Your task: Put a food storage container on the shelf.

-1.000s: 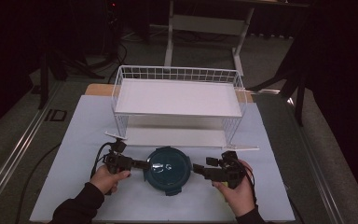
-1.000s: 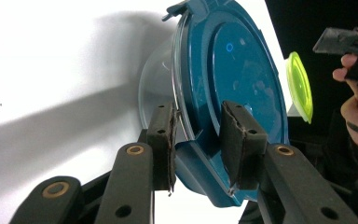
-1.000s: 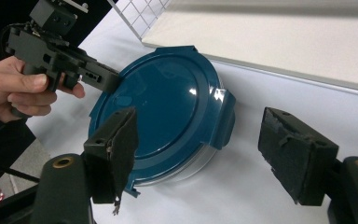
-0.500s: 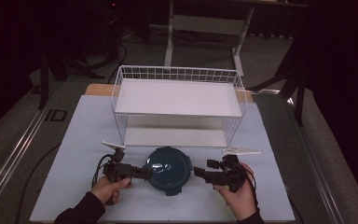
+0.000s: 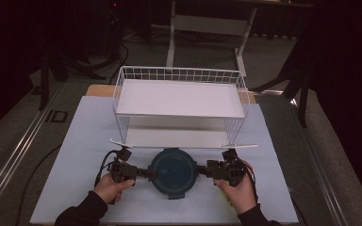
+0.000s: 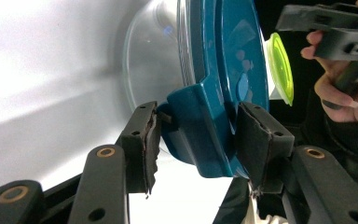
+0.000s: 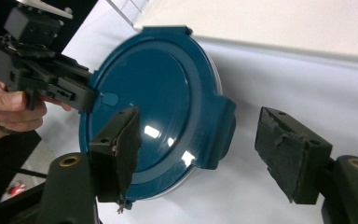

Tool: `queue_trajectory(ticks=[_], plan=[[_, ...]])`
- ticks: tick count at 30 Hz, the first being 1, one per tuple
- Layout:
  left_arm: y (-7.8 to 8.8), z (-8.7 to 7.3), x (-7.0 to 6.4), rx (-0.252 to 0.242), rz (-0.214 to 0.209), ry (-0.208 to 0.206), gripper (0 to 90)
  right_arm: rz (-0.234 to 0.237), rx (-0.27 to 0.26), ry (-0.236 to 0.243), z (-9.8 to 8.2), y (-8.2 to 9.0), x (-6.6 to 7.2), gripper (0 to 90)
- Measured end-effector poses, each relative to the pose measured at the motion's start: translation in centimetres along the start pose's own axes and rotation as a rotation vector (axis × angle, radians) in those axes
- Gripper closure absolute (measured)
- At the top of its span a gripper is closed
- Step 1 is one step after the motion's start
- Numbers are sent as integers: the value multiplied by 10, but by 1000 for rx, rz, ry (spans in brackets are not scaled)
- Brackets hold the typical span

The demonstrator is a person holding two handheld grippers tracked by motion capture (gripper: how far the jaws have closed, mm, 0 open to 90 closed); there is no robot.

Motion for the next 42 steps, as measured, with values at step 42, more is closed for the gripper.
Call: queue_trajectory(ticks=[42], plan=[[-2, -1, -4, -49, -62, -221, 503, 196, 242, -139, -22, -20, -14, 533]])
Point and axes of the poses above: each handheld gripper's, and its own axes: y roughly backward along the jaws, z roughly out of its top, x roughly to its left, the point moved 9 cm from there along -y, roughly forward along the jaws, and after that the axes turned 5 degrees about z, right-handed, at the moved point
